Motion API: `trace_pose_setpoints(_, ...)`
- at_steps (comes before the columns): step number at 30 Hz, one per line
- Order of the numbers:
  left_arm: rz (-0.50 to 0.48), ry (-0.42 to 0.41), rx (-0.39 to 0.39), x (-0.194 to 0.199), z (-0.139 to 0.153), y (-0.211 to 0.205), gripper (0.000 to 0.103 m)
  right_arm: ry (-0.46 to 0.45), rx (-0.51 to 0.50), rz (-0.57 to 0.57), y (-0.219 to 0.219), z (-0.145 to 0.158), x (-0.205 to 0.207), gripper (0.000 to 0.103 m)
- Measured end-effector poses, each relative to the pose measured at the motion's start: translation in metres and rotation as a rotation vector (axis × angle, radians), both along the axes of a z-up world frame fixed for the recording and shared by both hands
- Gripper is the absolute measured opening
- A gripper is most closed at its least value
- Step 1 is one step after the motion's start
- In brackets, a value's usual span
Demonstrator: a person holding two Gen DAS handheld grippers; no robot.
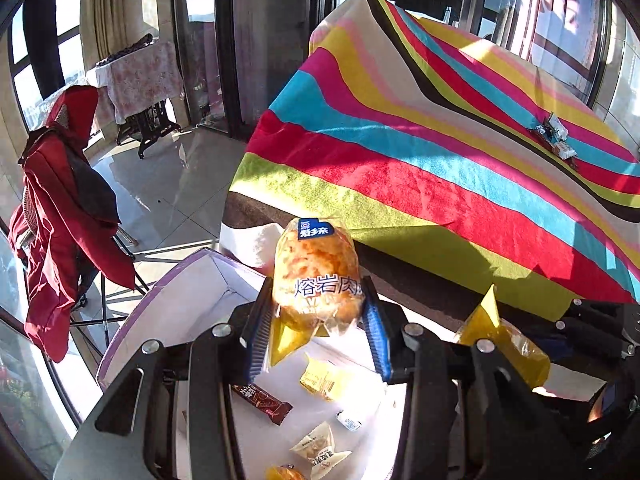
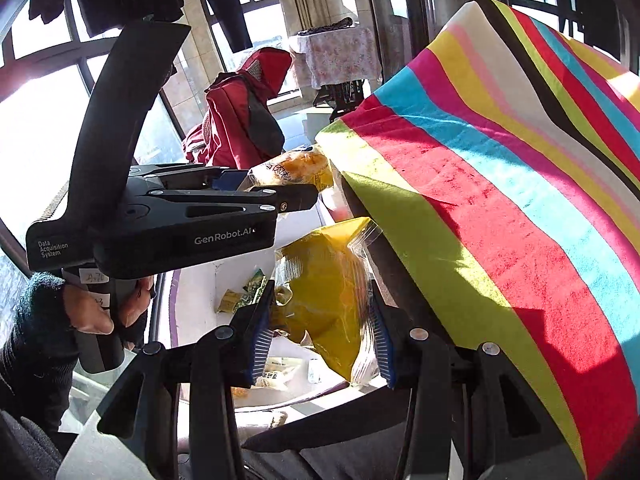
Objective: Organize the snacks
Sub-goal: 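Carry both bags to the white box and open both tools inside it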
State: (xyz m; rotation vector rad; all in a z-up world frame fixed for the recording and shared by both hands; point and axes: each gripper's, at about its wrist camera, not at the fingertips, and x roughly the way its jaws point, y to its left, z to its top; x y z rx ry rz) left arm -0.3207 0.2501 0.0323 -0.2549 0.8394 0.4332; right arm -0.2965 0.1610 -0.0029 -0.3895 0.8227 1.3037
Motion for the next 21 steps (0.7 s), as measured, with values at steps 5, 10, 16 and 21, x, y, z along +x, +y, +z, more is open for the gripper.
trace_pose_setpoints(5, 0.102, 0.085, 0.016, -0.033, -0.018, 0.021, 0.045, 0.01, -0.04, 0.141, 0.021, -0.017, -0.038, 0.043)
trace_pose_setpoints(10, 0.29, 0.242, 0.052, -0.053, -0.038, 0.048, 0.069, -0.018, -0.072, 0.239, 0.028, -0.027, -0.061, 0.057)
trace_pose_setpoints(16, 0.376, 0.167, 0.049, -0.032, -0.01, 0.048, 0.101, -0.081, 0.034, 0.124, -0.006, 0.01, -0.027, 0.069)
trace_pose_setpoints(21, 0.173, 0.045, 0.003, 0.04, 0.02, 0.008, 0.101, -0.142, 0.128, -0.111, -0.072, 0.048, 0.035, 0.076)
